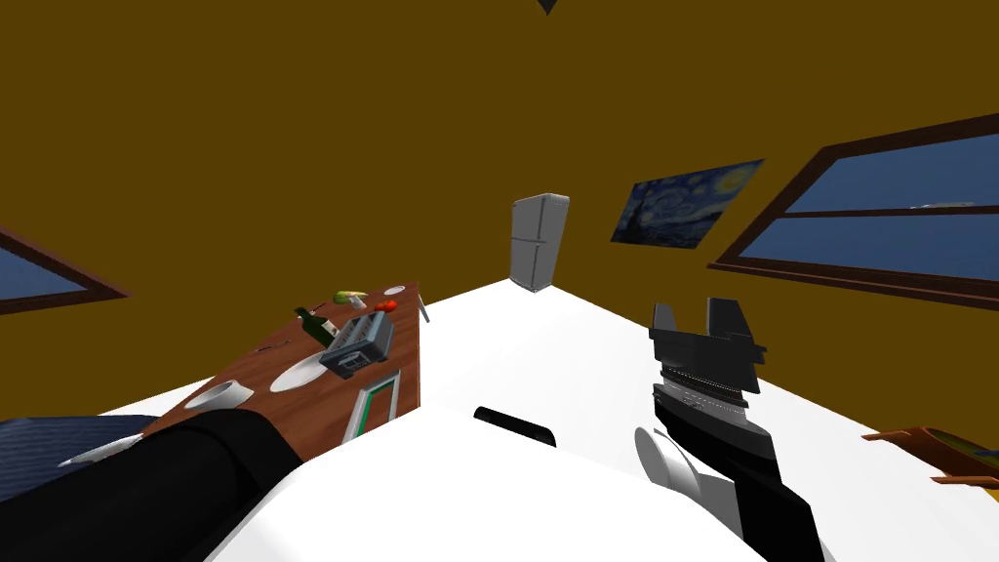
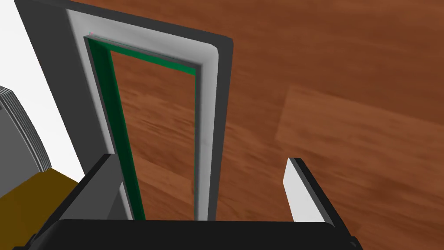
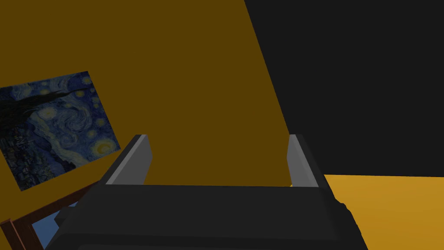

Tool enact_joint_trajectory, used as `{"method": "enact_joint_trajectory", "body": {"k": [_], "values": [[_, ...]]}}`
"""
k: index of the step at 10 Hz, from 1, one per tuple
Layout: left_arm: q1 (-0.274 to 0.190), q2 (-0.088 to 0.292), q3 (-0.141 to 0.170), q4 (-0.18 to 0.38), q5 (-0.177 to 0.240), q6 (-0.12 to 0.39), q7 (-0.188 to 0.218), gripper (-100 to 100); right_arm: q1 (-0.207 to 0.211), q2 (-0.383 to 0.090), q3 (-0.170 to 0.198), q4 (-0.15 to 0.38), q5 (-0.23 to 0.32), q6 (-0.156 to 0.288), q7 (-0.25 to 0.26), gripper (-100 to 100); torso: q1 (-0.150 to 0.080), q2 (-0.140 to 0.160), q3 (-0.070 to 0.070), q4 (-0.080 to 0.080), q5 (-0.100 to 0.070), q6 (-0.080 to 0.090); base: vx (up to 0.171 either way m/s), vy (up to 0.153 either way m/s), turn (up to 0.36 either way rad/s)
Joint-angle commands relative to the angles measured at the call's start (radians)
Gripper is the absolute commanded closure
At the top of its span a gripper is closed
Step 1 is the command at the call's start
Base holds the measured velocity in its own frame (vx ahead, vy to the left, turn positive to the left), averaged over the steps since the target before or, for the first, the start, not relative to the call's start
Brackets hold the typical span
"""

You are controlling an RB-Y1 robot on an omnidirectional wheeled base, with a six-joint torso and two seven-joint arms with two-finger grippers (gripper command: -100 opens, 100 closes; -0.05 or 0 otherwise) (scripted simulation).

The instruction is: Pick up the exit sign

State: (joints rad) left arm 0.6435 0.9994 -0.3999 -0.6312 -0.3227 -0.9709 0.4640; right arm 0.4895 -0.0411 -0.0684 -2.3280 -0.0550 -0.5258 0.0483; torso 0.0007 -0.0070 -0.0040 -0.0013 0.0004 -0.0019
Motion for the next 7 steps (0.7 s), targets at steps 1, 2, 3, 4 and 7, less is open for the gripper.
{"method": "enact_joint_trajectory", "body": {"k": [1, 2, 3, 4, 7], "values": [[0.013, 0.010, -0.026, 0.027, -0.019, 0.026, 0.013, -100, 0.000, 0.000, 0.000, 0.000, 0.000, 0.000, 0.000, 0, 0.000, 0.000, 0.000, 0.000, 0.000, 0.000, 0.084, 0.042, -0.227], [0.013, 0.010, -0.026, 0.014, -0.019, 0.026, 0.013, -100, 0.000, 0.000, 0.000, 0.000, 0.000, 0.000, 0.000, 0, 0.001, -0.001, 0.000, 0.000, 0.000, 0.001, 0.085, 0.048, -0.144], [0.013, 0.010, -0.026, 0.024, -0.019, 0.026, 0.013, -100, 0.000, 0.000, 0.000, 0.000, 0.000, 0.000, 0.000, 0, 0.001, -0.001, -0.001, 0.000, 0.000, 0.001, 0.050, 0.020, 0.006], [0.014, 0.010, -0.036, 0.041, -0.028, 0.034, 0.017, -100, 0.000, 0.000, 0.000, 0.000, 0.000, 0.000, 0.000, 0, 0.000, 0.000, 0.000, 0.000, 0.000, 0.000, 0.061, 0.018, -0.063], [-0.010, -0.028, -0.037, 0.060, -0.029, 0.043, -0.001, -100, 0.000, 0.000, 0.000, 0.000, 0.000, 0.000, 0.000, 0, -0.002, 0.003, 0.002, 0.001, 0.000, 0.000, 0.012, 0.012, -0.022]]}}
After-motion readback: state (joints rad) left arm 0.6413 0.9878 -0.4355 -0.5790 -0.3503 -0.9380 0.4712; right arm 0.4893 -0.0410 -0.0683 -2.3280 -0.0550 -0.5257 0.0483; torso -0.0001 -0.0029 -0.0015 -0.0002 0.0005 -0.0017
